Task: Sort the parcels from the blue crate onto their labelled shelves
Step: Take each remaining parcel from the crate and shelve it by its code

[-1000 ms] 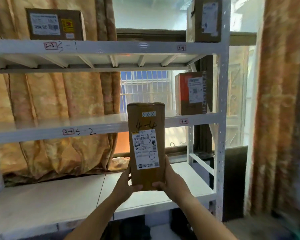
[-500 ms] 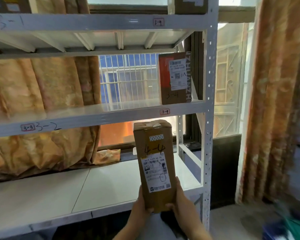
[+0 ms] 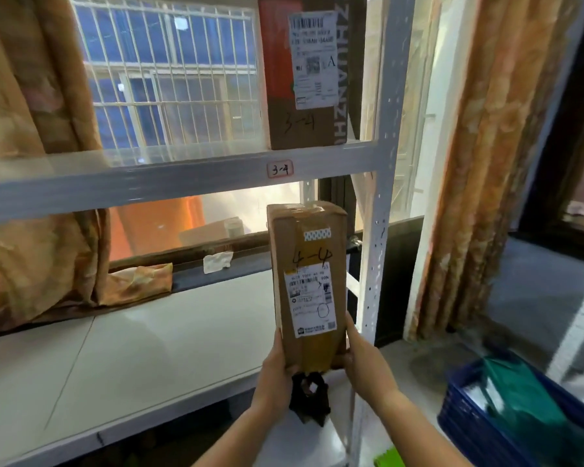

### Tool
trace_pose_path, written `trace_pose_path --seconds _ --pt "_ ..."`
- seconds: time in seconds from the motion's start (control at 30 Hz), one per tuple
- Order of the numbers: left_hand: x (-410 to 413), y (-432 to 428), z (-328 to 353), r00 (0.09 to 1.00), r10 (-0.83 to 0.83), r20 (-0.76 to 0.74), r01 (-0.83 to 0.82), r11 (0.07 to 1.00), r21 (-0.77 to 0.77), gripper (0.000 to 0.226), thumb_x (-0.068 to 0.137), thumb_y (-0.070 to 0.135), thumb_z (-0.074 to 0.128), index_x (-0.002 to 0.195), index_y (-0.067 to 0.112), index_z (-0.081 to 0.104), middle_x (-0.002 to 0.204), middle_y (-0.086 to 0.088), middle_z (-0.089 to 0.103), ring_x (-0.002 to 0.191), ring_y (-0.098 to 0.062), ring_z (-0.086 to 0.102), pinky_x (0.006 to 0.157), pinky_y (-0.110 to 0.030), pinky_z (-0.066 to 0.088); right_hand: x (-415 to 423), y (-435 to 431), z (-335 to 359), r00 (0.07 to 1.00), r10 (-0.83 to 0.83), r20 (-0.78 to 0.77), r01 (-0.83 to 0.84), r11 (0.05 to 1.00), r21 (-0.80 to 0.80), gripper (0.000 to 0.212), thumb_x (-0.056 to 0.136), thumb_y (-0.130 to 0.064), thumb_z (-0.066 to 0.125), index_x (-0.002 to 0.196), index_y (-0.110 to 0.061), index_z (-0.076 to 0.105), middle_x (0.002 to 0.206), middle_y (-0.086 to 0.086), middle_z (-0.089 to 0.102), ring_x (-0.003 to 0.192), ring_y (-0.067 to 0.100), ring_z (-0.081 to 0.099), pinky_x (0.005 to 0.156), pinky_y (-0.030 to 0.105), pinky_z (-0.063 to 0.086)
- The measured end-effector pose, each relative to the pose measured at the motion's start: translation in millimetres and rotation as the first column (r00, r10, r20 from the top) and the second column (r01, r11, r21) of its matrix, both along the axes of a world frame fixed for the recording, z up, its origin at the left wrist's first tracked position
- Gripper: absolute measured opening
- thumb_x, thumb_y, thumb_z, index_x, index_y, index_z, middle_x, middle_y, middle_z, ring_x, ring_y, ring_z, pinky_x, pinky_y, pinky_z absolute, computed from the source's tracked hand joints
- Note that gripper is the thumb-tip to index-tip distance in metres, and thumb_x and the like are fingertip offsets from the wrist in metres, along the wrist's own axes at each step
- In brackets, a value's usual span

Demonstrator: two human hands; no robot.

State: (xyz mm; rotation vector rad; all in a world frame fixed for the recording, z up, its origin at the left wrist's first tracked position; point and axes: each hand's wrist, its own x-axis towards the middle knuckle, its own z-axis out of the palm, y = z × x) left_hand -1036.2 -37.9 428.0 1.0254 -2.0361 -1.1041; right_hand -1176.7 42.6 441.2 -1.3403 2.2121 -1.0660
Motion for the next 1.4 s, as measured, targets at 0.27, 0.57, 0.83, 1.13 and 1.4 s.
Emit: trace_pose_path --seconds 0.27,0.57,0.83,1.13,1.4 --pt "-41.2 -60.8 -18.4 0.999 -0.010 0.036 0.012 0.999 -0.049 0.077 0.089 0.001 0.053 0.149 0.026 0.013 0.131 -0.001 0.058 0.120 -0.023 0.055 0.101 -0.034 0.045 -42.9 -59.1 -24.6 0.995 -0.050 0.090 0.054 0.998 -0.044 0.081 0.094 -0.005 0.051 0.149 -0.045 0.007 0.130 0.002 0.059 0.121 0.023 0.056 0.103 0.046 0.046" --pt "-88.2 -106.3 -53.6 0.999 -0.045 0.006 0.043 0.988 0.149 0.091 0.087 -0.008 0.049 0.149 0.035 -0.003 0.148 0.002 0.038 0.136 -0.023 0.037 0.109 -0.042 0.038 -96.7 -113.8 -54.2 0.951 0.079 0.299 -0.072 0.997 -0.035 0.076 0.098 -0.004 0.045 0.149 -0.044 0.007 0.150 0.000 0.039 0.139 0.028 0.036 0.110 0.054 0.036" --pt "-113.3 -112.8 -88.6 0.991 -0.109 0.083 0.078 0.946 0.314 0.107 0.074 -0.016 0.048 0.147 0.029 -0.016 0.153 -0.007 0.026 0.135 -0.031 0.035 0.109 -0.047 0.036 -129.4 -119.9 -94.3 0.917 0.087 0.390 -0.115 0.992 0.049 0.091 0.090 0.013 0.043 0.149 -0.041 0.000 0.143 -0.010 0.038 0.138 0.021 0.035 0.109 0.037 0.038" --pt "-113.0 -107.9 -88.7 0.976 -0.099 0.196 0.015 0.920 0.392 0.100 0.079 -0.014 0.050 0.148 0.017 -0.015 0.157 -0.011 0.014 0.141 -0.027 0.025 0.113 -0.038 0.032 -136.8 -121.0 -96.9 0.965 0.073 0.251 -0.131 0.967 0.219 0.088 0.088 0.010 0.046 0.152 -0.031 0.001 0.142 0.005 0.045 0.125 0.027 0.048 0.091 0.033 0.045" --pt "-28.6 -88.1 -81.5 0.822 -0.086 0.563 -0.039 0.977 0.207 0.074 0.089 0.007 0.045 0.150 0.012 0.005 0.159 -0.006 0.005 0.146 -0.018 0.007 0.118 -0.029 0.008 -92.4 -82.4 -103.5 0.986 -0.031 -0.163 0.125 0.789 0.602 0.020 0.091 -0.014 0.044 0.102 -0.003 0.058 0.107 0.020 0.062 0.101 0.037 0.059 0.073 0.033 0.043"
